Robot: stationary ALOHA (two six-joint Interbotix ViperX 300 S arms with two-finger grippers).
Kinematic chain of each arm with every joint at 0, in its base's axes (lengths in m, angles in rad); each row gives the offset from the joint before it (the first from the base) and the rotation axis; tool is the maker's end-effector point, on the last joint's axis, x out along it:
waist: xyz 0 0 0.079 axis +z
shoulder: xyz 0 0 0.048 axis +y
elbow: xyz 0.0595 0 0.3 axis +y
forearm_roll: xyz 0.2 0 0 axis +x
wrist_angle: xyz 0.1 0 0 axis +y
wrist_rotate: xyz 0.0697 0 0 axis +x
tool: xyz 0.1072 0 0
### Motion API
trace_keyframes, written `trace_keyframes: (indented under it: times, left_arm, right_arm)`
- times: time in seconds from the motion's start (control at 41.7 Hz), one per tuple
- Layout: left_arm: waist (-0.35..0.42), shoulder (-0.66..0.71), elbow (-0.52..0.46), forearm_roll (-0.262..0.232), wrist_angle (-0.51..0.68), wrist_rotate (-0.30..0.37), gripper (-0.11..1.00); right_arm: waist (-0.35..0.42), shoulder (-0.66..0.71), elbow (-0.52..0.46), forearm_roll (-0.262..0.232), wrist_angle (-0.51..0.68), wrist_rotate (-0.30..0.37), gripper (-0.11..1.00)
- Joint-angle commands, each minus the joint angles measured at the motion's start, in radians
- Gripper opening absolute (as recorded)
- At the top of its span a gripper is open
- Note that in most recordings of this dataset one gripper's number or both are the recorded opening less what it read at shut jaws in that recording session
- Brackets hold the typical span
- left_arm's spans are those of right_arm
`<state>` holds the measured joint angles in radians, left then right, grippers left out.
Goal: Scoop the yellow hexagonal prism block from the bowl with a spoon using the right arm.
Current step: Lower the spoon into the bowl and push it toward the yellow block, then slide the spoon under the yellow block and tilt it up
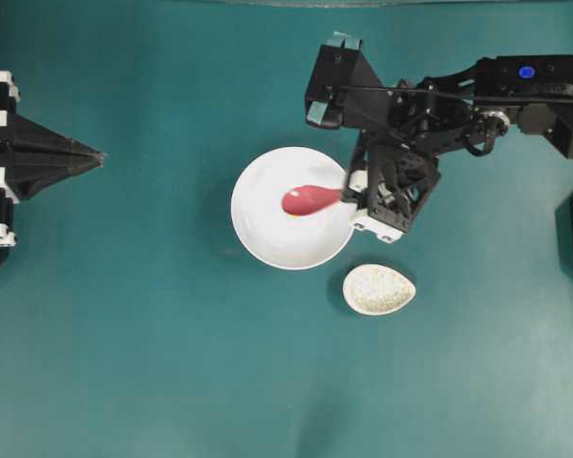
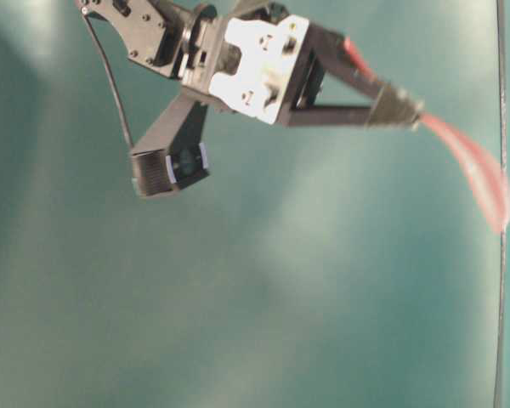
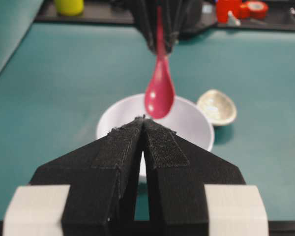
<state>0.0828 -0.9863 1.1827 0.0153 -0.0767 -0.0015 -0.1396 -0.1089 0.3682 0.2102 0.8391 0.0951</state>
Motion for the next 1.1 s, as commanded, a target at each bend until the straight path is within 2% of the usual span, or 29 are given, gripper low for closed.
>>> trace_keyframes:
  times: [0.0, 0.216, 0.36, 0.671, 1.079]
  left_arm:
    - [0.002, 0.009, -0.012, 0.003, -0.005, 0.002, 0.00]
    - [0.000, 0.008, -0.014, 0.003, -0.006, 0.009, 0.00]
    - [0.000, 0.005, -0.014, 0.003, -0.006, 0.009, 0.00]
    - [0.002, 0.002, -0.015, 0.003, -0.005, 0.009, 0.00]
    - [0.002, 0.005, -0.014, 0.003, -0.005, 0.011, 0.00]
  right_arm:
    - [0.002, -0.026, -0.012, 0.002, 0.048, 0.005, 0.22]
    - [0.002, -0.011, -0.032, 0.000, 0.130, 0.020, 0.22]
    - [0.002, 0.026, -0.080, -0.002, 0.156, 0.057, 0.22]
    - [0.002, 0.120, -0.181, -0.002, 0.281, 0.084, 0.22]
    - [0.002, 0.206, -0.212, -0.002, 0.308, 0.087, 0.22]
